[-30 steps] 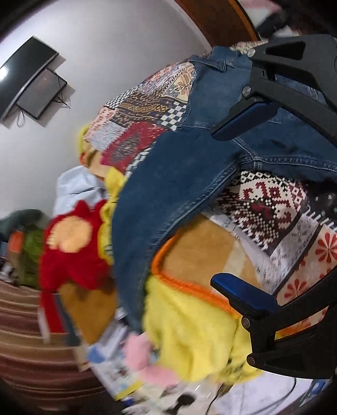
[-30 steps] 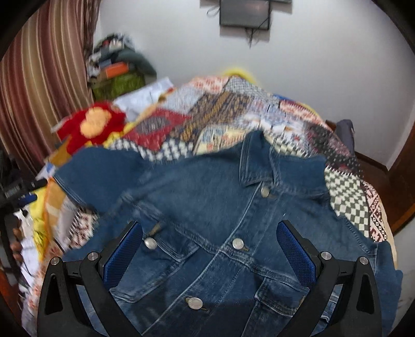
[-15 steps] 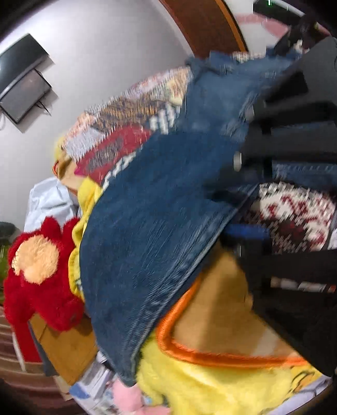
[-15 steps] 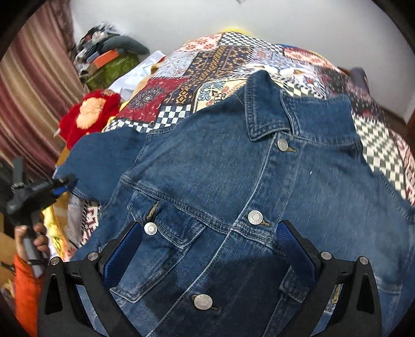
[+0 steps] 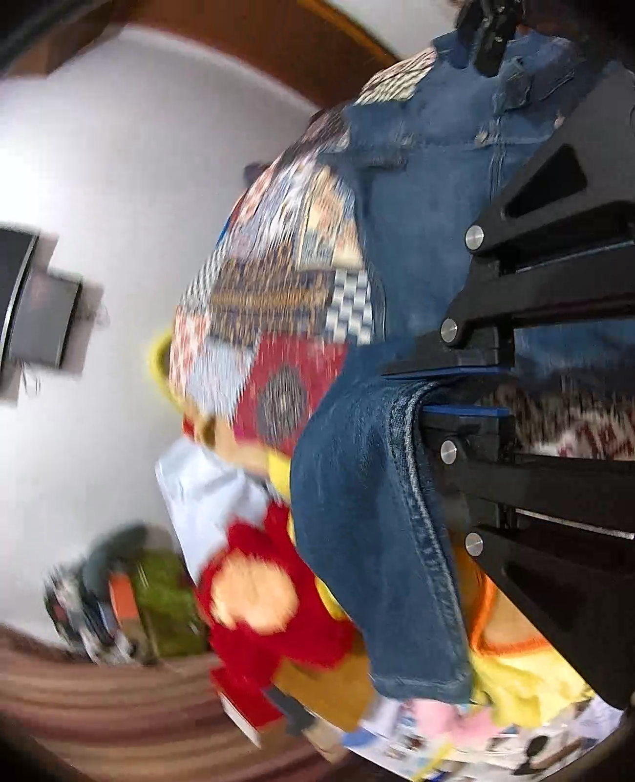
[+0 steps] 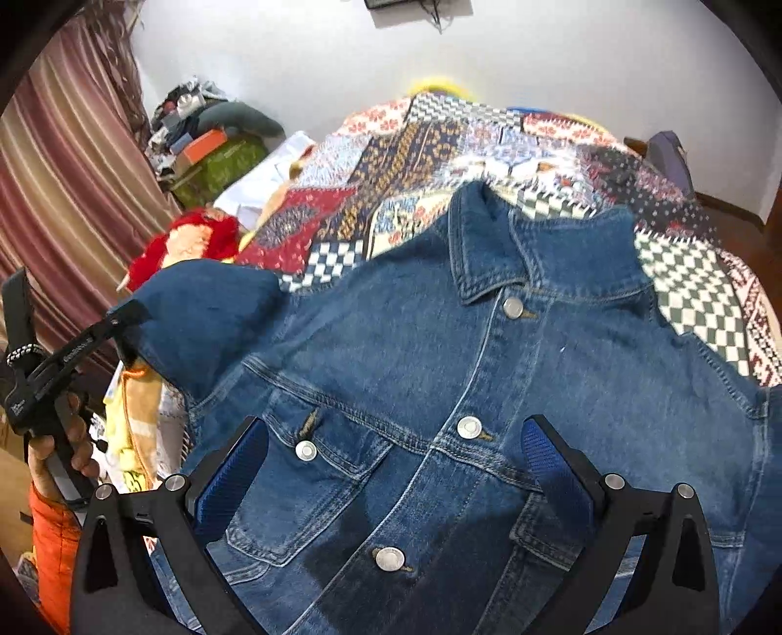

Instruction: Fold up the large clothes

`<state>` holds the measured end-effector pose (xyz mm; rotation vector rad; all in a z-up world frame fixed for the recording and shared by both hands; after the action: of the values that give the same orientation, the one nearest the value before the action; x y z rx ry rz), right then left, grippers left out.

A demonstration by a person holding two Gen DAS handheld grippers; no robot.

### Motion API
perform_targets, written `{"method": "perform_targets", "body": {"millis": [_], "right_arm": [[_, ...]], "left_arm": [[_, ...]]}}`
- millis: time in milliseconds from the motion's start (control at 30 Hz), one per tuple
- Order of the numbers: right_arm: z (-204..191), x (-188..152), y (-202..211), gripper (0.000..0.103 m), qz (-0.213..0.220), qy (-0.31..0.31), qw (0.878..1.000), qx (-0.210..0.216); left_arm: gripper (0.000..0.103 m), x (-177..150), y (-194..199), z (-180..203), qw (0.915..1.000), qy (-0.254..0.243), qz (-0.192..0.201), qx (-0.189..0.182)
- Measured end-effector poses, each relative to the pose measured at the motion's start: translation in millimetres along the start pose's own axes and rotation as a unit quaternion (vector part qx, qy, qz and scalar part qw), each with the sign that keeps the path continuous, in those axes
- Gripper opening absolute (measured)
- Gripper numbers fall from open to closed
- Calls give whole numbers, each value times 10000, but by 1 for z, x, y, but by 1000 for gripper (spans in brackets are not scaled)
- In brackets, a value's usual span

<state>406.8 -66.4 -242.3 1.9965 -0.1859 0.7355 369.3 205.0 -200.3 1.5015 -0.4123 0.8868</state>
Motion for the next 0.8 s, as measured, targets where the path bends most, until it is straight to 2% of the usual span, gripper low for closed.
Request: {"method": "perform_targets", "body": {"millis": [67, 133, 300, 433, 500, 533, 600, 667, 733, 800], "right_arm": [[0, 1, 10, 103, 88, -10, 10000, 5], [0, 1, 22, 103, 162, -15, 9999, 5], [7, -2, 52, 103, 376, 88, 9991, -157], [14, -4, 73, 103, 521, 236, 9977, -372], [18, -4, 81, 103, 575, 308, 9967, -474], [19, -5, 82, 103, 589, 333, 9964, -508], [20, -6, 84, 103, 603, 398, 9957, -579], [19, -7, 83, 103, 596, 427, 9956, -582], [16, -7, 80, 103, 583, 422, 9960, -538], [13, -7, 78, 103, 585, 439, 9961, -490]], "left_arm": [[8, -6, -10, 25, 9994, -219, -175, -206], [8, -22, -28, 45, 9972, -295, -514, -445], [8, -68, -81, 62, 9872, -98, -1497, -535], [9, -98, -104, 59, 9796, -49, -1954, -459], [12, -99, -101, 57, 9780, 34, -2018, -527], [16, -98, -97, 56, 9765, 79, -2070, -595], [31, -97, -87, 50, 9757, 190, -2057, -727], [56, -91, -78, 41, 9786, 311, -1893, -739], [61, -79, -67, 27, 9832, 448, -1661, -608], [61, -70, -61, 5, 9846, 649, -1532, -531]]}}
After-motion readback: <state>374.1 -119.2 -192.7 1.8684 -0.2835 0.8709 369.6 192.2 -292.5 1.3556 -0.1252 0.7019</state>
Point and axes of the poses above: each gripper's, at about its wrist camera, not at the fingertips, and y roughly against the way its jaws point, z to its right, x to its top, the point moved 7 cm from there along -y, roughly the way its jaws point, and after that the axes turned 7 degrees about x, right-handed, at the moved point
